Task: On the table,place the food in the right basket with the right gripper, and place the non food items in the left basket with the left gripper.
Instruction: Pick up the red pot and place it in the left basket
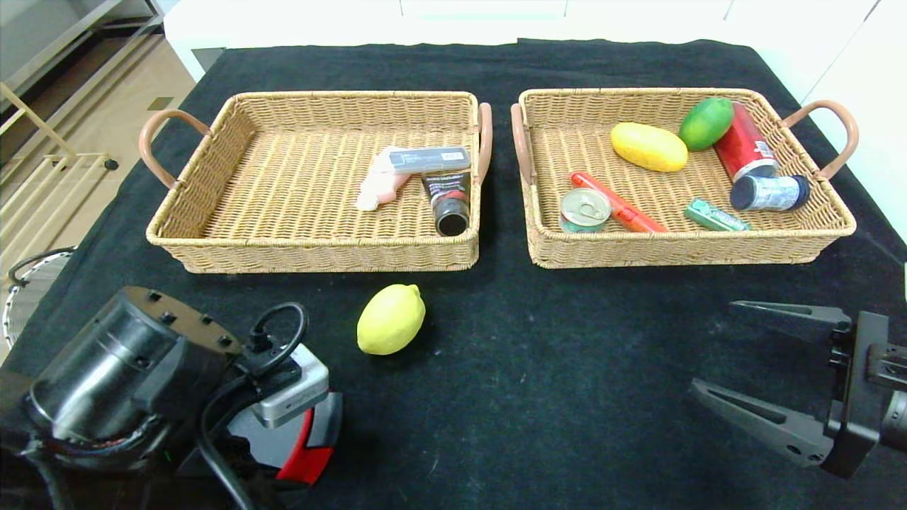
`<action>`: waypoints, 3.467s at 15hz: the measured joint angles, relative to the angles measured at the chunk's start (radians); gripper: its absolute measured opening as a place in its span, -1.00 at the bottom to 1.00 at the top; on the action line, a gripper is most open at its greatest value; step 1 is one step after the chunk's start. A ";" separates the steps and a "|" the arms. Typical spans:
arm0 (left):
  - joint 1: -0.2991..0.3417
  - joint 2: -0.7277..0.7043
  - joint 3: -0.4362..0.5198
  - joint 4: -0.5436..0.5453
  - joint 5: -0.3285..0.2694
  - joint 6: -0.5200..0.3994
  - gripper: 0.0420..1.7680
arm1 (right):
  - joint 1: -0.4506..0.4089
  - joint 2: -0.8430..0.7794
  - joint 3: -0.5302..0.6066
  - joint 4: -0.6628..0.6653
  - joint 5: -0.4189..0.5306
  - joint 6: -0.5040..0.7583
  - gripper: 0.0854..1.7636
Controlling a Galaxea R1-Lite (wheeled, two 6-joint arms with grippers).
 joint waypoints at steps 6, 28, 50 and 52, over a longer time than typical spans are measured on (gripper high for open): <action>0.020 -0.080 -0.014 -0.075 0.003 0.006 -0.85 | 0.000 -0.006 0.003 -0.001 0.000 -0.005 0.94; 0.246 0.191 -0.613 -0.361 0.079 0.097 -0.85 | -0.017 0.014 -0.007 -0.005 -0.003 -0.013 0.94; 0.265 0.397 -0.711 -0.452 0.093 0.121 0.47 | -0.021 -0.008 -0.007 -0.006 -0.004 -0.013 0.94; 0.247 0.368 -0.685 -0.414 0.093 0.119 0.57 | -0.020 -0.020 -0.004 -0.005 -0.003 -0.013 0.94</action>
